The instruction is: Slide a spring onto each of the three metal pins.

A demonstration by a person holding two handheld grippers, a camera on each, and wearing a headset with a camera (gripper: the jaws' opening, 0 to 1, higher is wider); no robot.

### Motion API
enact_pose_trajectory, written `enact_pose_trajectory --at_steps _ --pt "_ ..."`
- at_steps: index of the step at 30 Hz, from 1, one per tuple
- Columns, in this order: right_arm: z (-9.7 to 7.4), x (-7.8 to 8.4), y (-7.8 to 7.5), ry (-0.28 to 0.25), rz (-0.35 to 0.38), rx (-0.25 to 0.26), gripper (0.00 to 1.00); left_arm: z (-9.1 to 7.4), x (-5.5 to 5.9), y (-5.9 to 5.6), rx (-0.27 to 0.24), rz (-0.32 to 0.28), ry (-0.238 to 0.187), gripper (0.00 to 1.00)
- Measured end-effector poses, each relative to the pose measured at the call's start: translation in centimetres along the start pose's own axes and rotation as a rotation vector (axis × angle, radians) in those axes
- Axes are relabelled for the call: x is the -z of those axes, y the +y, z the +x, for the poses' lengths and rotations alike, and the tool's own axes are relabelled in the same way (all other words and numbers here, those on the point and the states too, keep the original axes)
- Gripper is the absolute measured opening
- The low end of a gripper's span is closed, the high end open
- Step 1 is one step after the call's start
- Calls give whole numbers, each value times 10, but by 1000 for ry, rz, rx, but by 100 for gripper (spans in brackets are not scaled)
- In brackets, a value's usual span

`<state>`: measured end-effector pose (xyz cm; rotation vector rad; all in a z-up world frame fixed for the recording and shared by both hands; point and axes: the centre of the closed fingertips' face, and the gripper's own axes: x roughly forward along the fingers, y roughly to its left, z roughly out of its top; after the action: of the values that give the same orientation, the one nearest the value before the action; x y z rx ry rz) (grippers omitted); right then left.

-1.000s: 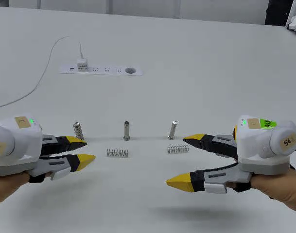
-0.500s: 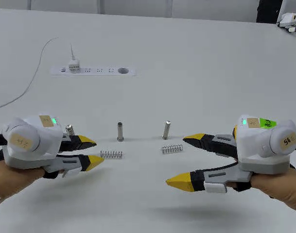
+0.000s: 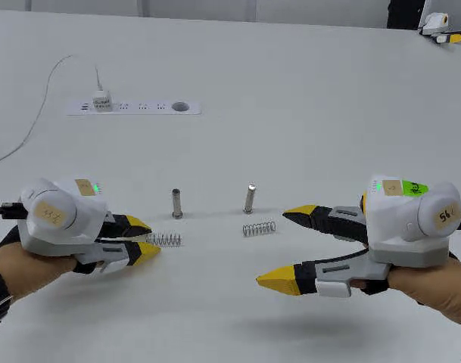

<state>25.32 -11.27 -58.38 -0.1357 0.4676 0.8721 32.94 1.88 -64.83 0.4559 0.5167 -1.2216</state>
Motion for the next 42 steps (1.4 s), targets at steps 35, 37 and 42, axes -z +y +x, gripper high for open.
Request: enact_pose_trajectory --at_steps 35,37,42 --pt "16 -9 13 -6 -26 -46 62 -17 -9 -15 7 11 -19 10" --pt "17 -10 13 -3 -34 -50 60 -19 -13 -19 15 17 -27 10" --pt "21 -14 16 -6 -50 -65 54 -22 -25 -32 44 70 -35 10"
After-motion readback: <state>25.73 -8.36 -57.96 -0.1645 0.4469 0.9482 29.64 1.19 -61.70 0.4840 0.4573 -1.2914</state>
